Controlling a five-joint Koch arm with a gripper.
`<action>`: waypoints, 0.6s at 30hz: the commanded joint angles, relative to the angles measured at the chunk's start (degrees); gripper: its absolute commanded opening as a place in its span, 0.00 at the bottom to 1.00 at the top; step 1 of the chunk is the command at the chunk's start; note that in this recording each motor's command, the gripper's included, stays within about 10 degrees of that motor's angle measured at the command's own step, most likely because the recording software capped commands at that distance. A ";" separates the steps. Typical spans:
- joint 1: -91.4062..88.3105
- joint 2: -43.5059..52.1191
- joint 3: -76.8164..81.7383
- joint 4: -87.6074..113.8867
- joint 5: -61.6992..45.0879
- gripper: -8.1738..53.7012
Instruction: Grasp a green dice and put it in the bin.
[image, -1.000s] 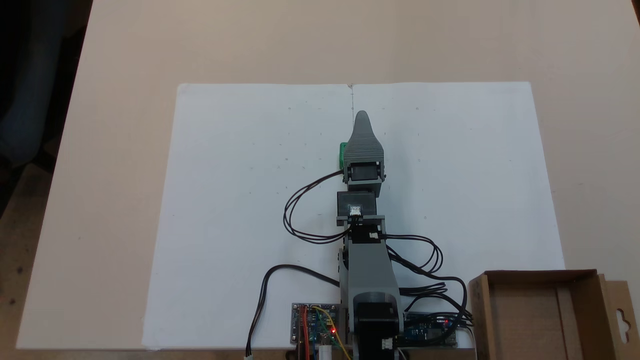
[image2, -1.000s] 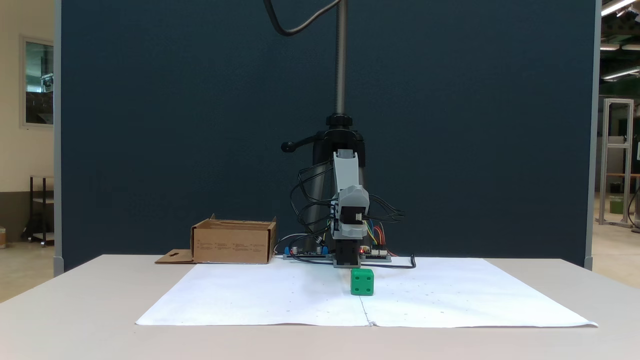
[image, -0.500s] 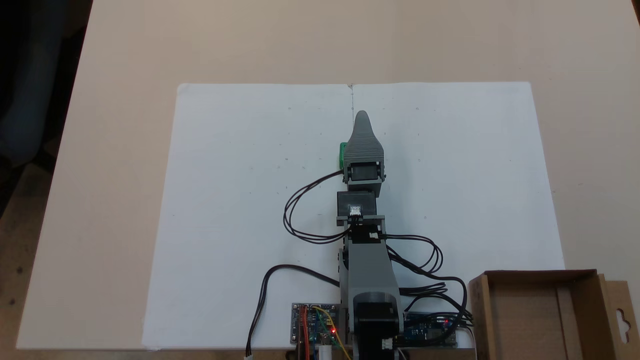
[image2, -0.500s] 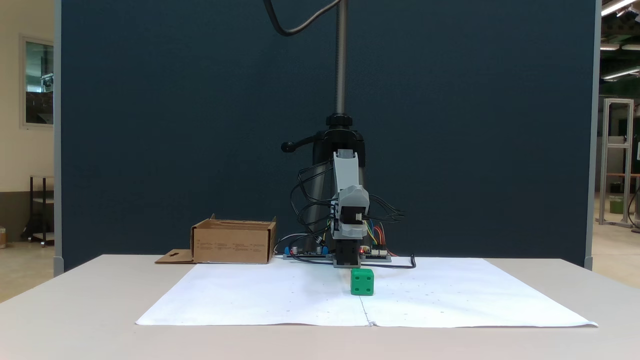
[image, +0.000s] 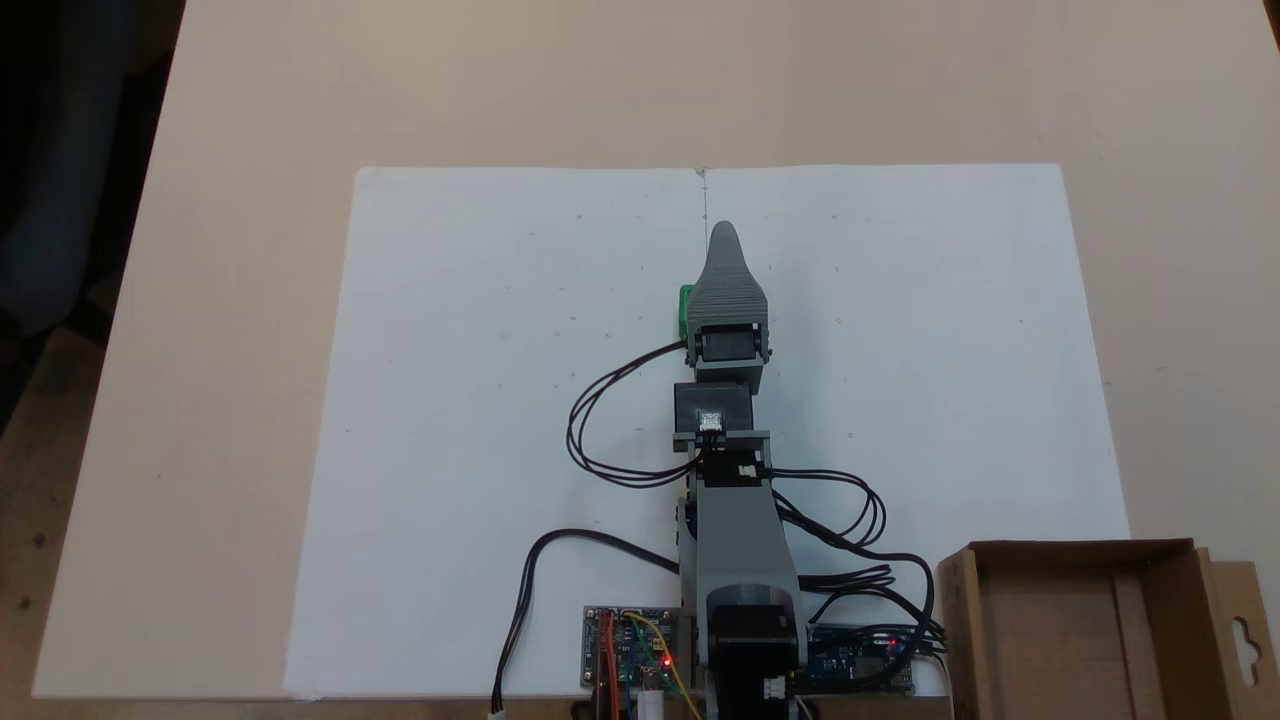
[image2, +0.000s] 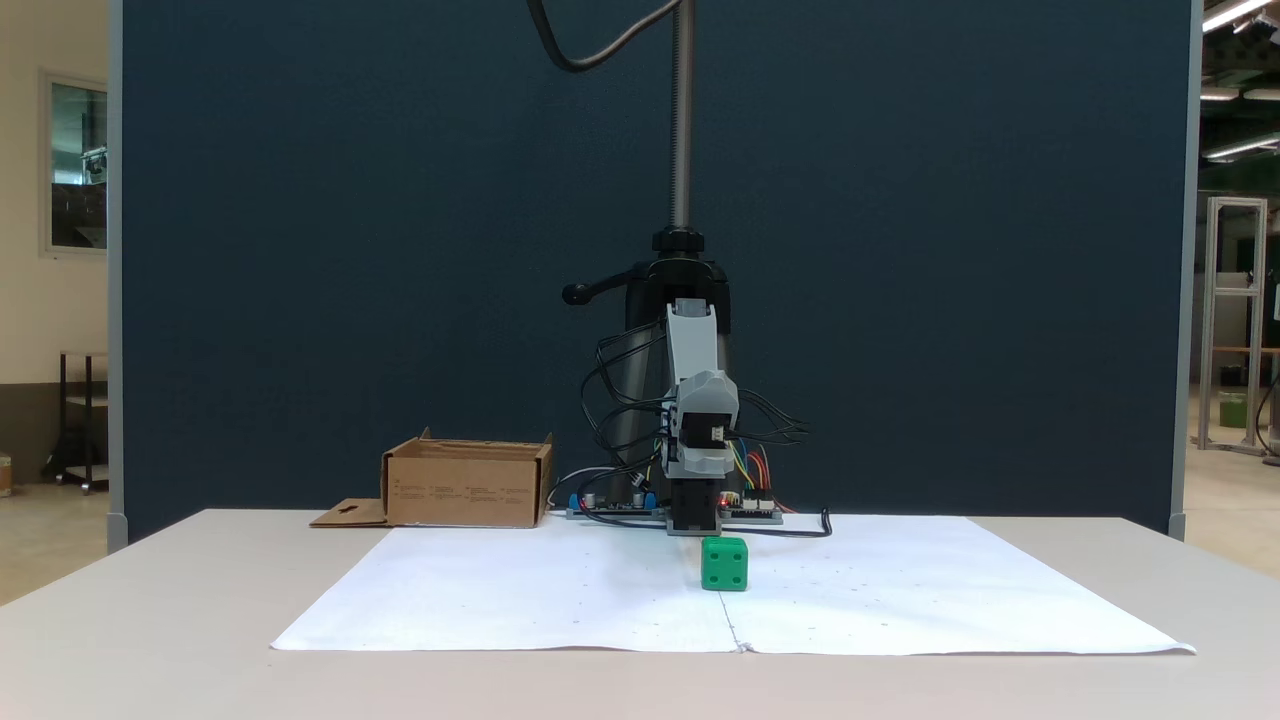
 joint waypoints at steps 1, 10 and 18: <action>-0.97 6.24 2.37 -0.09 -2.72 0.83; 1.05 6.24 -13.62 30.76 -2.64 0.83; 1.14 6.42 -26.89 58.01 -1.93 0.83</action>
